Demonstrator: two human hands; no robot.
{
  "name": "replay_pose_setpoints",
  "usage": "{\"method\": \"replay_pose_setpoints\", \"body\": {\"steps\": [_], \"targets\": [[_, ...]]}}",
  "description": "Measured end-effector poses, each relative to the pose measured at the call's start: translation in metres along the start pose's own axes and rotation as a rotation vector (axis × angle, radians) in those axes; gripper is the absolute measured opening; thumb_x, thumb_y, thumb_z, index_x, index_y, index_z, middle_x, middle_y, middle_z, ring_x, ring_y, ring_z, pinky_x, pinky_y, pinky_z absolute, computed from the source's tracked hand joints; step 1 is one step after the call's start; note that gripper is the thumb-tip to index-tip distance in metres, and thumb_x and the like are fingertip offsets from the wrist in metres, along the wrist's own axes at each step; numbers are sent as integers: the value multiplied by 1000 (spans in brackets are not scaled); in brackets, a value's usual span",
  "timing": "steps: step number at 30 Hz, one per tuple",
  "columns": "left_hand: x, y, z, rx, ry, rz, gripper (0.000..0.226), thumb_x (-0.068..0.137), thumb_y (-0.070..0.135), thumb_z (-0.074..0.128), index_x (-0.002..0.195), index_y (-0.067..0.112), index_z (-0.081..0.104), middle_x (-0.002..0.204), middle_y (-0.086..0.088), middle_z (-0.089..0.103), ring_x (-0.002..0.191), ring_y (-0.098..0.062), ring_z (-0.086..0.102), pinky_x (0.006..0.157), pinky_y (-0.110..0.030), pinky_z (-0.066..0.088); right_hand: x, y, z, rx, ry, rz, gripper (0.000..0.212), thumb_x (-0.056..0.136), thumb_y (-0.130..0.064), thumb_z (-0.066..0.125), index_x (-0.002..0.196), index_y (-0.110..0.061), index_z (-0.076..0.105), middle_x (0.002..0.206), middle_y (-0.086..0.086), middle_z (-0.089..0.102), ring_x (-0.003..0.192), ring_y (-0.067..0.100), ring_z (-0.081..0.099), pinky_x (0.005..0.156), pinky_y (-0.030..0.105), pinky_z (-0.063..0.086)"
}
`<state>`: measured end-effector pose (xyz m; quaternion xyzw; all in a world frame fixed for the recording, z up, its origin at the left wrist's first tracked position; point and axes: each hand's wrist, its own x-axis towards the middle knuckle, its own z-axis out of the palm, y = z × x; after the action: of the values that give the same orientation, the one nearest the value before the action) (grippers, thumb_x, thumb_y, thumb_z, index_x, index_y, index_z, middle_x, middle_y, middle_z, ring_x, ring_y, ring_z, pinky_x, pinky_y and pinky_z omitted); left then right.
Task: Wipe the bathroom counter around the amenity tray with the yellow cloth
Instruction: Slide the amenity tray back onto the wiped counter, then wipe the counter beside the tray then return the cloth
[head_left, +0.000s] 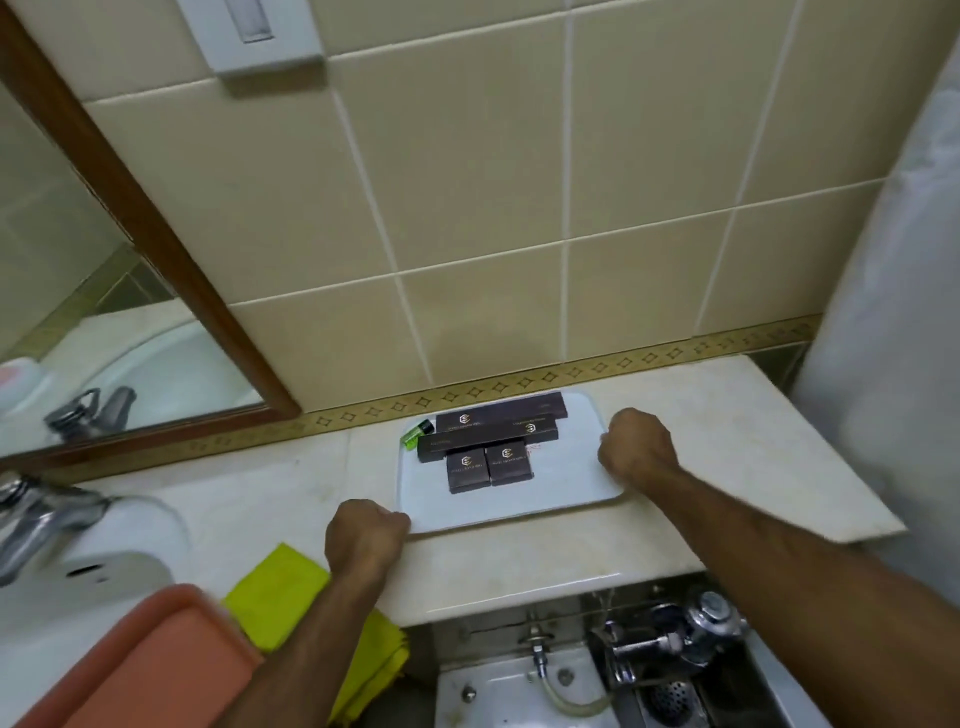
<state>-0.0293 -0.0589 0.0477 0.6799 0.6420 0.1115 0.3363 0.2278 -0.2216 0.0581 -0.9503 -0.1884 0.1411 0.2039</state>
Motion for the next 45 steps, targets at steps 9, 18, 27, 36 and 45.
{"method": "replay_pose_setpoints", "body": {"steps": [9,18,27,36,45], "targets": [[34,-2,7,135,44,41,13,71,14,69,72,2,68,76,-11,69,67,-27,57,59,-27,43,26,-31,29,-85,9,72,23,87,-14,63,108,-4,65,111,15,69,101,32,65,84,34,53],[37,-19,-37,401,86,182,39,90,43,54,113,16,68,121,-9,67,115,-32,58,90,-37,47,-11,-39,32,-97,210,28,33,87,-25,66,112,-3,62,113,19,63,105,38,59,85,41,51],[67,-76,-111,662,-380,285,41,68,50,68,91,17,60,108,-10,63,100,-26,58,75,-31,43,-205,-75,138,298,-211,-533,44,89,-45,49,117,-14,64,112,8,63,108,28,54,94,39,46],[-21,5,-125,366,-649,804,29,74,52,63,88,27,58,82,5,63,76,-8,60,68,-33,51,-213,-69,114,701,-489,-462,46,74,-39,72,117,-28,61,110,-1,71,98,16,66,87,38,55],[-70,151,8,366,-461,1155,28,78,51,70,96,30,67,93,6,70,87,-17,61,75,-29,48,-156,46,21,856,-34,-106,35,81,-51,55,99,-22,62,92,3,71,87,26,66,77,47,54]]}}
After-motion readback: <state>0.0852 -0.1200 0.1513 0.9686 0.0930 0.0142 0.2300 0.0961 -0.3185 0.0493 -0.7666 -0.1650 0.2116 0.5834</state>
